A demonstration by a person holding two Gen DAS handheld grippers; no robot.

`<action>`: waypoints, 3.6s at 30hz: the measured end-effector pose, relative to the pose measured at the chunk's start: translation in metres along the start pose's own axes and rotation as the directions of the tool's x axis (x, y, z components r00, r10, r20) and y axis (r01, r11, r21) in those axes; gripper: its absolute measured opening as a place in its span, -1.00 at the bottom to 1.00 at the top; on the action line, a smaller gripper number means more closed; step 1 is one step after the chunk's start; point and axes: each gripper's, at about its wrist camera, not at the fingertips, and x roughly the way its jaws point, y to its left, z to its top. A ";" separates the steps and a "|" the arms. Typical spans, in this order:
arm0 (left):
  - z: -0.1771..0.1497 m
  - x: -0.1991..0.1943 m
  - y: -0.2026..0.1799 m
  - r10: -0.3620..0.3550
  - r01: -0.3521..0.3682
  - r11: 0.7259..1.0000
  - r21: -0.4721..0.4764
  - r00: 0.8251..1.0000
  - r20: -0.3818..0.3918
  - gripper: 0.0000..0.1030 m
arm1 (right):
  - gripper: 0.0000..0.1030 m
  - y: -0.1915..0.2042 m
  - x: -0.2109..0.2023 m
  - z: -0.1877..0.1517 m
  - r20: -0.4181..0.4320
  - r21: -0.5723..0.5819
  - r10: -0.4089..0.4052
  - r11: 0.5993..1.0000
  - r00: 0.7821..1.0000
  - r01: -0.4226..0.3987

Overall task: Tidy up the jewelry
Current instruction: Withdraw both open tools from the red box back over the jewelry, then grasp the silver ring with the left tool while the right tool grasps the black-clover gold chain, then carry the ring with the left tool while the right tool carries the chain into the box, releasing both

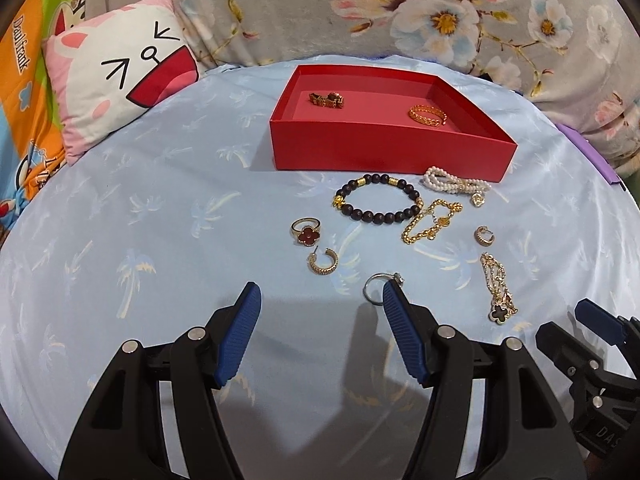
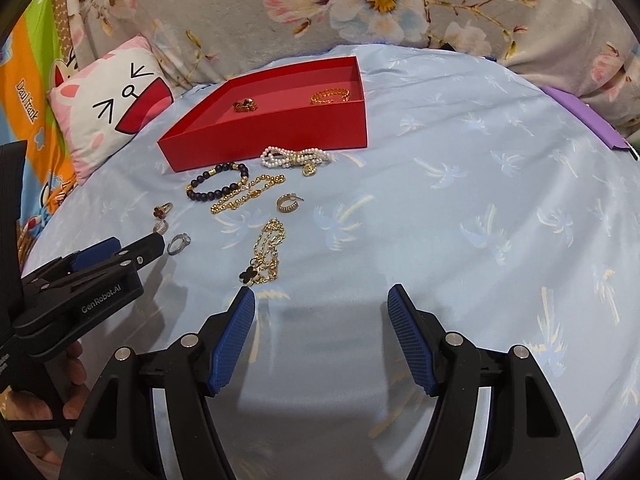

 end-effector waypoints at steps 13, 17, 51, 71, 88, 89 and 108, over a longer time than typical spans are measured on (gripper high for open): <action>-0.004 -0.002 0.018 -0.003 0.002 0.998 -0.061 1.000 -0.005 0.19 | 0.25 0.012 0.008 0.006 -0.014 -0.034 0.004 0.999 1.000 -0.004; -0.005 -0.003 0.022 -0.012 0.011 0.998 -0.065 1.000 -0.007 0.19 | -0.01 0.022 0.019 0.010 -0.043 -0.046 0.018 0.999 0.999 -0.020; 0.001 0.006 -0.022 -0.093 0.094 0.995 0.038 0.995 -0.039 0.17 | -0.75 0.008 0.021 0.014 -0.040 0.002 0.024 1.000 0.999 -0.024; 0.005 0.010 -0.022 -0.138 0.140 0.990 0.029 0.989 -0.046 -0.58 | -0.75 0.006 0.019 0.014 -0.035 0.010 0.036 0.999 0.999 -0.036; 0.024 -0.029 -0.004 -0.165 0.165 0.986 -0.011 0.986 0.012 -0.58 | -0.75 0.005 -0.023 0.042 0.055 0.016 0.083 0.996 0.995 -0.085; 0.027 -0.032 -0.002 -0.163 0.163 0.987 -0.009 0.987 0.018 -0.58 | -0.76 0.005 -0.026 0.046 0.064 0.014 0.084 0.996 0.994 -0.085; 0.178 -0.026 -0.001 -0.135 0.119 0.989 0.087 0.967 0.214 -0.58 | -0.76 0.028 -0.028 0.220 0.248 -0.086 0.144 0.988 0.958 -0.126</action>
